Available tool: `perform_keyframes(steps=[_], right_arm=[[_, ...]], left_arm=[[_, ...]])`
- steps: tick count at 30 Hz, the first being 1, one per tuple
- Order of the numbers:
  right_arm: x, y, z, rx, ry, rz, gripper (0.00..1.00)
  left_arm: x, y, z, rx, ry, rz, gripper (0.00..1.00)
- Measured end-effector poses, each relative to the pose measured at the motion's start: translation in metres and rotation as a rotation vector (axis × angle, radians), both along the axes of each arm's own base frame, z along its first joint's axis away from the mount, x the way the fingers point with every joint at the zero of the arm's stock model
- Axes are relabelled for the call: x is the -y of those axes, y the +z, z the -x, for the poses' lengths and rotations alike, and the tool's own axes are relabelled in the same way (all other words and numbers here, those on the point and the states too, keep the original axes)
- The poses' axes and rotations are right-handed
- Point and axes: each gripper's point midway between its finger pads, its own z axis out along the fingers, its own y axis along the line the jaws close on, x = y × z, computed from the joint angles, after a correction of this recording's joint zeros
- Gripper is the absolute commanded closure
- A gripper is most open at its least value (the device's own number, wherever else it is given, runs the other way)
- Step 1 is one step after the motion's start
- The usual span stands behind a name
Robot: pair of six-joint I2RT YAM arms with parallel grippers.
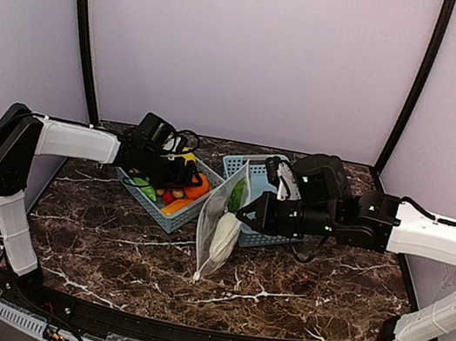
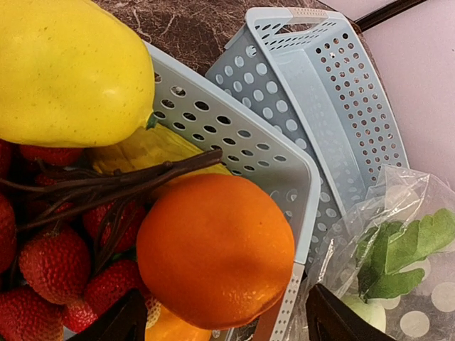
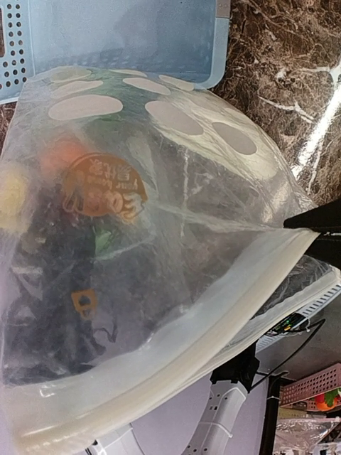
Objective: Place the food in the zip-top bag and seal the zipper
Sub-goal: Adjust the zipper food storage bag at the center of the board, then pick up the fake fruit from the bin.
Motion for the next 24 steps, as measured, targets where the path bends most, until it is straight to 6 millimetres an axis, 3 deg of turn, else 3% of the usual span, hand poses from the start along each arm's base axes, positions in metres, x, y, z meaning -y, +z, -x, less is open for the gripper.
perform_keyframes(steps=[19,24], right_arm=[[0.001,0.000,-0.002,0.000,-0.003,-0.002,1.00],[0.001,0.000,-0.002,0.002,-0.002,-0.001,1.00]], left_arm=[[0.011,-0.013,-0.019,-0.004,0.000,-0.003,0.17],[0.012,-0.014,-0.021,-0.002,0.003,-0.003,0.25]])
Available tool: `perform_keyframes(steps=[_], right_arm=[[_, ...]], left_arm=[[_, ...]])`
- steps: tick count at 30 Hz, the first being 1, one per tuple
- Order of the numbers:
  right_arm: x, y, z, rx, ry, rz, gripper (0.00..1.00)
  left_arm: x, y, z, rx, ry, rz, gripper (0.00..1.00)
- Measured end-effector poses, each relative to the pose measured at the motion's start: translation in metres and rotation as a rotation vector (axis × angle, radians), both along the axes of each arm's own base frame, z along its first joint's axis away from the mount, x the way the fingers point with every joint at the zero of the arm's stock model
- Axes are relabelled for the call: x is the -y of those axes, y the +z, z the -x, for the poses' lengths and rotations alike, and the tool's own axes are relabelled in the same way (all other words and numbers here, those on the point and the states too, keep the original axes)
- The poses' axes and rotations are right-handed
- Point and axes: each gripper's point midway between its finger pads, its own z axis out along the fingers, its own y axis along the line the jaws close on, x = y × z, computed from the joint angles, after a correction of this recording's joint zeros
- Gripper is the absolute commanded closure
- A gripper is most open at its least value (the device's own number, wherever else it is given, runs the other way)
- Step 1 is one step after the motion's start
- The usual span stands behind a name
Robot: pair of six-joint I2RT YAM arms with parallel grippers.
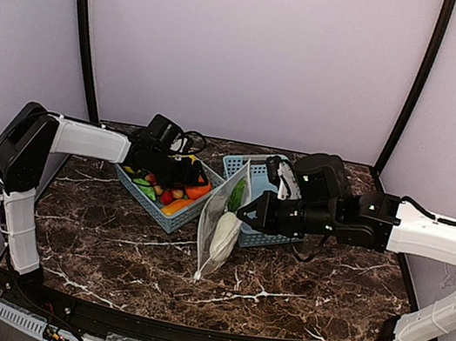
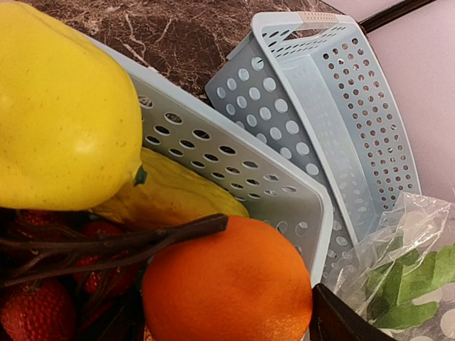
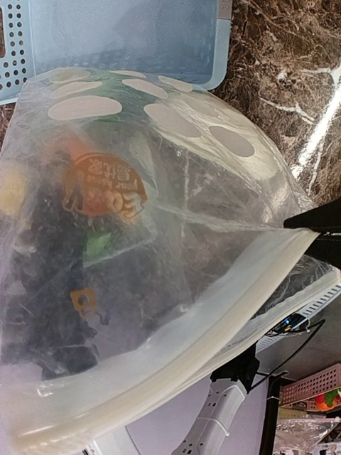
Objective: Place the food in the zip-top bag and seal the zipper
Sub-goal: Pick up the fake fruit from the bin.
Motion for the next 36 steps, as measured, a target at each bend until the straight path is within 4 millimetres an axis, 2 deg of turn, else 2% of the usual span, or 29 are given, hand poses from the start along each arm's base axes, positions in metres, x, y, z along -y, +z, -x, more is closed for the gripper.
perform_keyframes(steps=[14,18,21,25,30,33,36], right_arm=[[0.000,0.000,0.000,-0.007,0.005,-0.004,1.00],[0.000,0.000,0.000,-0.006,0.005,-0.004,1.00],[0.000,0.000,0.000,-0.004,0.006,-0.003,1.00],[0.000,0.000,0.000,0.000,0.010,0.000,1.00],[0.000,0.000,-0.001,0.005,0.012,0.001,1.00],[0.001,0.001,-0.002,0.006,0.009,0.001,1.00],[0.002,0.000,-0.004,0.007,0.005,0.002,1.00]], left_arm=[[-0.001,0.000,-0.001,0.005,0.005,-0.005,0.34],[-0.006,0.009,0.001,0.034,0.020,-0.008,0.36],[-0.015,0.028,0.009,0.079,0.034,0.004,0.37],[-0.025,0.063,0.022,0.170,0.047,0.047,0.39],[-0.040,0.108,0.051,0.292,0.033,0.112,0.40],[-0.042,0.130,0.068,0.350,-0.002,0.144,0.40],[-0.037,0.162,0.090,0.431,-0.074,0.189,0.40]])
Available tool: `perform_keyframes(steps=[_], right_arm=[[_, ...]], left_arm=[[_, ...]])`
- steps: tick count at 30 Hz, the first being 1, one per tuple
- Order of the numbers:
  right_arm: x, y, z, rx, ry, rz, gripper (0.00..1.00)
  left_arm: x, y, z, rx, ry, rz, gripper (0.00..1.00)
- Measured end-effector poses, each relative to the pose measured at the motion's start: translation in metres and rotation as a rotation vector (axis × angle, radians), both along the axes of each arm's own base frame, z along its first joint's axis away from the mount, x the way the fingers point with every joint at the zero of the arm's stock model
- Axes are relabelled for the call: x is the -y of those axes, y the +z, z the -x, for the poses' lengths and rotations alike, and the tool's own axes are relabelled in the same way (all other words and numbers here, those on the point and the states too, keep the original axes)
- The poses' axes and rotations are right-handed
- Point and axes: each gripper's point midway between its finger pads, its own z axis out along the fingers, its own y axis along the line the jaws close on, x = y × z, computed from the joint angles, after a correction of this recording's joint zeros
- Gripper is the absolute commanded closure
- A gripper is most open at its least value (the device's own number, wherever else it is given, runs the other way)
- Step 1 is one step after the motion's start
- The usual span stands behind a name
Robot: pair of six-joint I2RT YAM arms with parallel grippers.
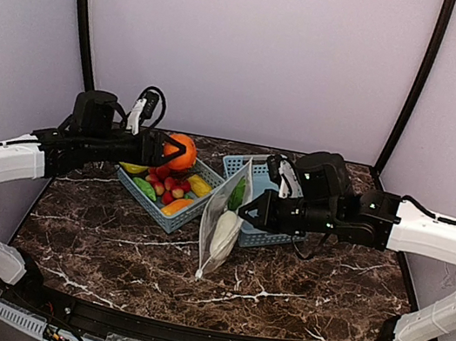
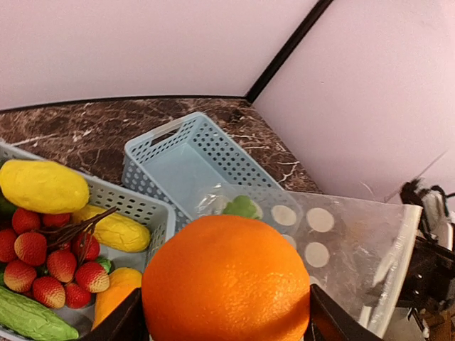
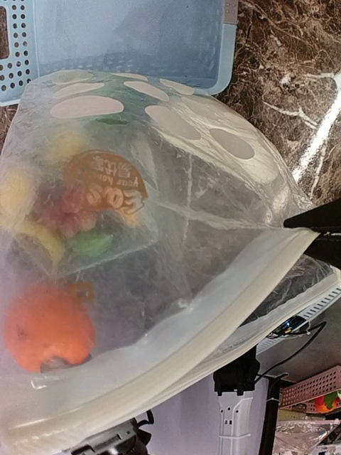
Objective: Place the food in the zip-top bag and seal the zipper
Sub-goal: Pick up the fake fruit from the bin, then place the fake fruit in the zipper food storage bag.
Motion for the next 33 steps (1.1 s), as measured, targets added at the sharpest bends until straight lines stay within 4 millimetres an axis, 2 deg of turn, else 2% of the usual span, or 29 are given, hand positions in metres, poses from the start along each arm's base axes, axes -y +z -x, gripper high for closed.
perform_keyframes(steps=[5,7,13,16,20,25,29,33], right_arm=[[0.001,0.000,-0.001,0.002,-0.002,0.000,1.00],[0.001,0.000,-0.001,0.002,-0.003,0.000,1.00],[0.001,0.001,-0.002,0.002,-0.004,-0.001,1.00],[0.001,0.001,-0.002,0.002,-0.004,0.000,1.00],[0.001,0.001,-0.002,0.002,-0.005,0.000,1.00],[0.001,0.001,-0.002,0.002,-0.005,-0.001,1.00],[0.002,0.000,-0.002,0.003,-0.008,0.003,1.00],[0.003,0.000,-0.004,0.007,-0.017,0.005,1.00]], left_arm=[[0.026,0.045,0.051,0.138,-0.171,0.039,0.40],[0.039,0.055,0.072,0.174,-0.246,0.051,0.40],[0.073,0.071,0.123,0.228,-0.422,0.068,0.40],[0.088,0.078,0.139,0.251,-0.478,0.073,0.40],[0.109,0.073,0.148,0.252,-0.521,0.050,0.42],[0.130,0.040,0.139,0.195,-0.519,-0.033,0.46],[0.132,0.013,0.125,0.140,-0.471,-0.131,0.46],[0.127,0.003,0.115,0.125,-0.414,-0.190,0.46]])
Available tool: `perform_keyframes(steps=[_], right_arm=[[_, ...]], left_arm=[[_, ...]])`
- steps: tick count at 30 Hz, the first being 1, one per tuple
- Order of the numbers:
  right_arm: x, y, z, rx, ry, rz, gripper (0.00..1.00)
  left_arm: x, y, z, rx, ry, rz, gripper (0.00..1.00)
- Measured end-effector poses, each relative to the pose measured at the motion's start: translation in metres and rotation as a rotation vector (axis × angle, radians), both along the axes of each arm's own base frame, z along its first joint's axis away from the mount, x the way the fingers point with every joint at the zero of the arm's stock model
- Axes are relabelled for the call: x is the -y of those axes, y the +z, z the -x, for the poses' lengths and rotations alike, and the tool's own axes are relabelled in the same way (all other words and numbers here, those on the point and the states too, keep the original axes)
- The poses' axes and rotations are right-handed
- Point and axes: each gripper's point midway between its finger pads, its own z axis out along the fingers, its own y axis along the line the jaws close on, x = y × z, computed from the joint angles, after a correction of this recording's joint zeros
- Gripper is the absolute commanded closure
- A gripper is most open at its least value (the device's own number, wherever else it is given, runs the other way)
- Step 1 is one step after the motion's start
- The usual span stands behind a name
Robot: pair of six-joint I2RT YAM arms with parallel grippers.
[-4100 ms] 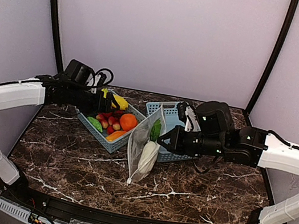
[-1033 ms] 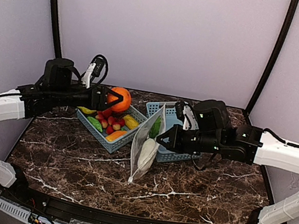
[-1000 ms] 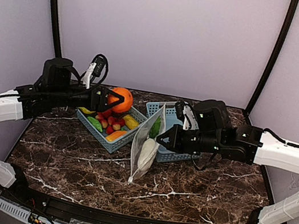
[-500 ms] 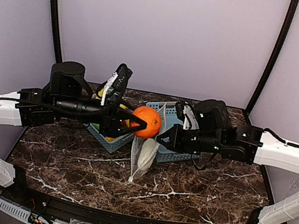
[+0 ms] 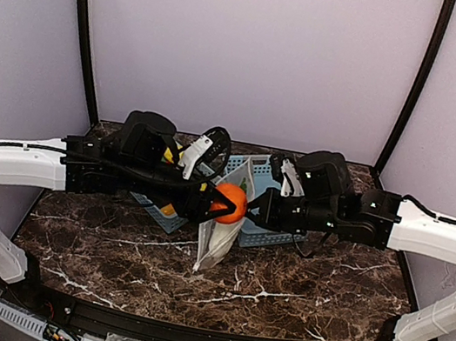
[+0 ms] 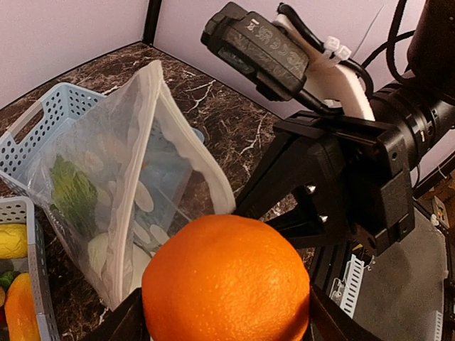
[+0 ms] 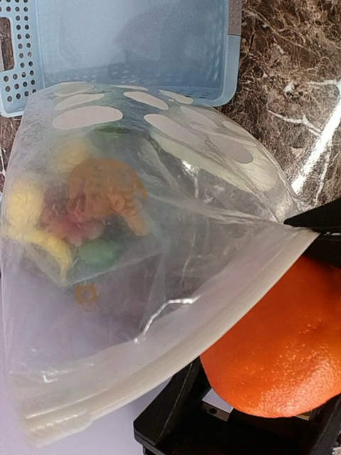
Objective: Place the food in the zip-top bag and seal the zipper
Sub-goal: Place the fake fruit in the zipper food storage bag.
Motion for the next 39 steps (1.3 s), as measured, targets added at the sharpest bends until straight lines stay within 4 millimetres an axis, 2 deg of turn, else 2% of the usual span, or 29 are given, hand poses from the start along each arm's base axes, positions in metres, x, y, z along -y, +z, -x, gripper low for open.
perform_keyframes(steps=[16,25,32,39], right_arm=[[0.001,0.002,-0.002,0.004,-0.006,-0.005,1.00],[0.002,0.004,-0.001,0.007,-0.007,-0.009,1.00],[0.002,0.004,-0.001,0.007,-0.006,-0.009,1.00],[0.002,0.004,-0.001,0.007,-0.006,-0.009,1.00]], left_arm=[[-0.035,-0.036,-0.028,0.009,0.223,-0.197,0.41],[-0.035,-0.043,-0.029,-0.011,0.233,-0.217,0.22],[-0.032,-0.043,-0.027,-0.024,0.217,-0.210,0.14],[-0.030,-0.043,-0.024,-0.032,0.202,-0.204,0.12]])
